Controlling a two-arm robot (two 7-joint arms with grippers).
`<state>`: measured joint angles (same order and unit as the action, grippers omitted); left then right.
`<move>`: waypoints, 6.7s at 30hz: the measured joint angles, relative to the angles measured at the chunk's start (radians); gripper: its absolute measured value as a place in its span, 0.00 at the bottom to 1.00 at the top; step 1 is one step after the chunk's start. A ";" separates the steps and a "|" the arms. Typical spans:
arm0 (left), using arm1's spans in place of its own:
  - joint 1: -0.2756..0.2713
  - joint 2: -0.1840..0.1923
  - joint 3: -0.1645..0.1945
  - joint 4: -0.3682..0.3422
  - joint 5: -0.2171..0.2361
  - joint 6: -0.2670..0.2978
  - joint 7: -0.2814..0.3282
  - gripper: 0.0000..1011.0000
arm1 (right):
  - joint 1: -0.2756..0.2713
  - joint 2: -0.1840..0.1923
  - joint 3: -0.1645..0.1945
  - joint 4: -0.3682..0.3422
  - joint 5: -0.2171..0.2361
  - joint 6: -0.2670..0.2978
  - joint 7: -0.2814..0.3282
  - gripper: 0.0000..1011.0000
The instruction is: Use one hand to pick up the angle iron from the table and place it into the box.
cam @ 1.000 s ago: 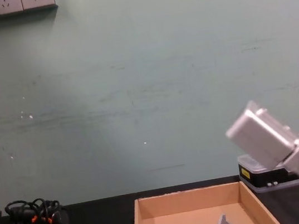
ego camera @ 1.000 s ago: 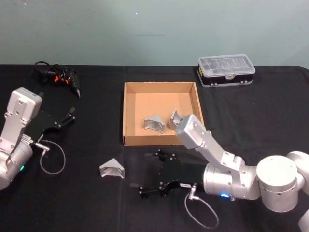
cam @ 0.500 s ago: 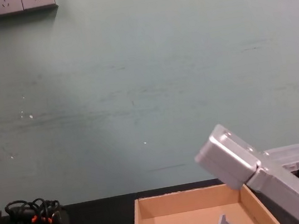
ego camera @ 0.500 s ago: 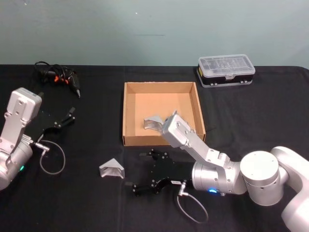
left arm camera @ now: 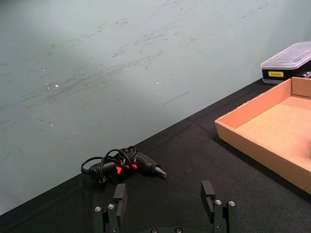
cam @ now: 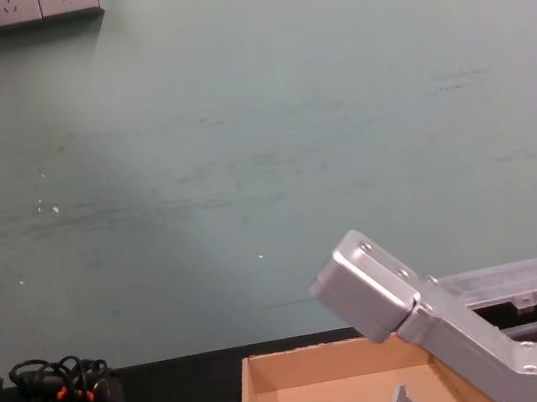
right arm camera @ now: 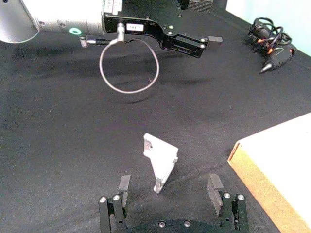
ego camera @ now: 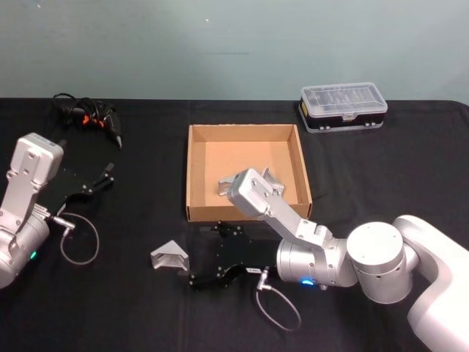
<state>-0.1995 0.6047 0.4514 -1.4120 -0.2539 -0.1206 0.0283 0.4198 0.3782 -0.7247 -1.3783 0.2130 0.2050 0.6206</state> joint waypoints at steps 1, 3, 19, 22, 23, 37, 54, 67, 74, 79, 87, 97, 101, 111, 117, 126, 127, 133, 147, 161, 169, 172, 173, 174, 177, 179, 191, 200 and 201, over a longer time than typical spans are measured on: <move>0.000 0.000 0.000 0.000 0.000 0.000 0.000 0.99 | 0.003 -0.005 -0.001 0.006 -0.002 -0.001 0.000 0.99; 0.000 0.000 0.000 0.000 0.000 0.000 0.000 0.99 | 0.006 -0.010 -0.002 0.012 -0.003 -0.001 0.001 0.99; 0.000 0.000 0.000 0.000 0.000 0.000 0.000 0.99 | 0.014 -0.033 -0.007 0.036 -0.009 -0.001 0.008 0.99; 0.000 0.000 0.000 0.000 0.000 0.000 0.000 0.99 | 0.015 -0.038 -0.010 0.041 -0.010 -0.002 0.008 0.99; 0.000 0.000 0.000 0.000 0.000 0.000 0.000 0.99 | 0.015 -0.039 -0.010 0.042 -0.010 -0.003 0.009 0.99; 0.000 0.000 0.000 0.000 0.000 0.000 0.000 0.99 | 0.012 -0.053 -0.010 0.057 -0.011 -0.020 0.008 0.69; 0.000 0.000 0.000 0.000 0.000 0.000 0.000 0.99 | 0.008 -0.063 -0.008 0.070 -0.008 -0.043 0.009 0.15; 0.000 0.000 0.000 0.000 0.000 0.000 0.000 0.99 | -0.003 -0.058 0.002 0.052 0.000 -0.047 0.005 0.10; 0.000 0.000 0.000 0.000 0.000 0.000 0.000 0.99 | -0.019 -0.038 0.027 -0.002 0.022 -0.044 -0.006 0.10; 0.000 0.000 0.000 0.000 0.000 0.000 0.000 0.99 | -0.039 -0.007 0.063 -0.073 0.048 -0.040 -0.022 0.10; 0.000 0.000 0.000 0.000 0.000 0.000 0.000 0.99 | -0.077 0.067 0.165 -0.187 0.111 -0.037 -0.071 0.10; 0.000 0.000 0.000 0.000 0.000 0.000 0.000 0.99 | -0.081 0.126 0.276 -0.192 0.155 -0.031 -0.132 0.10; 0.000 0.000 0.000 0.000 0.000 0.000 0.000 0.99 | -0.067 0.130 0.298 -0.164 0.158 -0.030 -0.147 0.10; 0.000 0.000 0.000 0.000 0.000 0.000 0.000 0.99 | -0.002 0.098 0.318 -0.007 0.153 -0.026 -0.168 0.10; 0.000 0.000 0.000 0.000 0.000 0.000 0.000 0.99 | 0.057 0.059 0.291 0.107 0.117 -0.029 -0.164 0.10; 0.000 0.000 0.000 0.000 0.000 0.000 0.000 0.99 | 0.122 0.006 0.246 0.214 0.064 -0.034 -0.140 0.10; 0.000 0.000 0.000 0.000 0.000 0.000 0.000 0.99 | 0.131 -0.002 0.240 0.229 0.054 -0.035 -0.138 0.10; 0.000 0.000 0.000 0.000 0.000 0.000 0.000 0.99 | 0.159 -0.026 0.227 0.279 0.026 -0.037 -0.134 0.10; 0.000 0.000 0.000 0.000 0.000 0.000 0.000 0.99 | 0.215 -0.076 0.223 0.404 -0.024 -0.051 -0.125 0.10; 0.000 0.000 0.000 0.000 0.000 0.000 0.000 0.99 | 0.235 -0.095 0.213 0.443 -0.070 -0.048 -0.115 0.17; 0.000 0.000 0.000 0.000 0.000 0.000 0.000 0.99 | 0.216 -0.098 0.240 0.426 -0.077 -0.076 -0.140 0.40; 0.000 0.000 0.000 0.000 0.000 0.000 0.000 0.99 | 0.204 -0.098 0.254 0.408 -0.076 -0.087 -0.153 0.50; 0.000 0.000 0.000 0.000 0.000 0.000 0.000 0.99 | 0.200 -0.097 0.258 0.402 -0.076 -0.089 -0.156 0.52; 0.000 0.000 0.000 0.000 0.000 0.000 0.000 0.99 | 0.193 -0.096 0.264 0.391 -0.076 -0.092 -0.161 0.57; 0.000 0.000 0.000 0.000 0.000 0.000 0.000 0.99 | 0.175 -0.091 0.276 0.361 -0.075 -0.101 -0.168 0.68; 0.000 0.000 0.000 0.000 0.000 0.000 0.000 0.99 | 0.165 -0.088 0.282 0.344 -0.074 -0.105 -0.171 0.72; 0.000 0.000 0.000 0.000 0.000 0.000 0.000 0.99 | 0.035 -0.054 0.364 0.172 -0.041 -0.201 -0.227 0.99; 0.000 0.000 0.000 0.000 0.000 0.000 0.000 0.99 | -0.083 -0.011 0.392 0.049 -0.116 -0.326 -0.296 0.99; 0.000 0.000 0.000 0.000 0.000 0.000 0.000 0.99 | -0.091 -0.007 0.394 0.041 -0.126 -0.335 -0.303 0.99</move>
<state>-0.1995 0.6047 0.4514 -1.4120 -0.2539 -0.1206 0.0283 0.3286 0.3711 -0.3303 -1.3370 0.0873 -0.1298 0.3180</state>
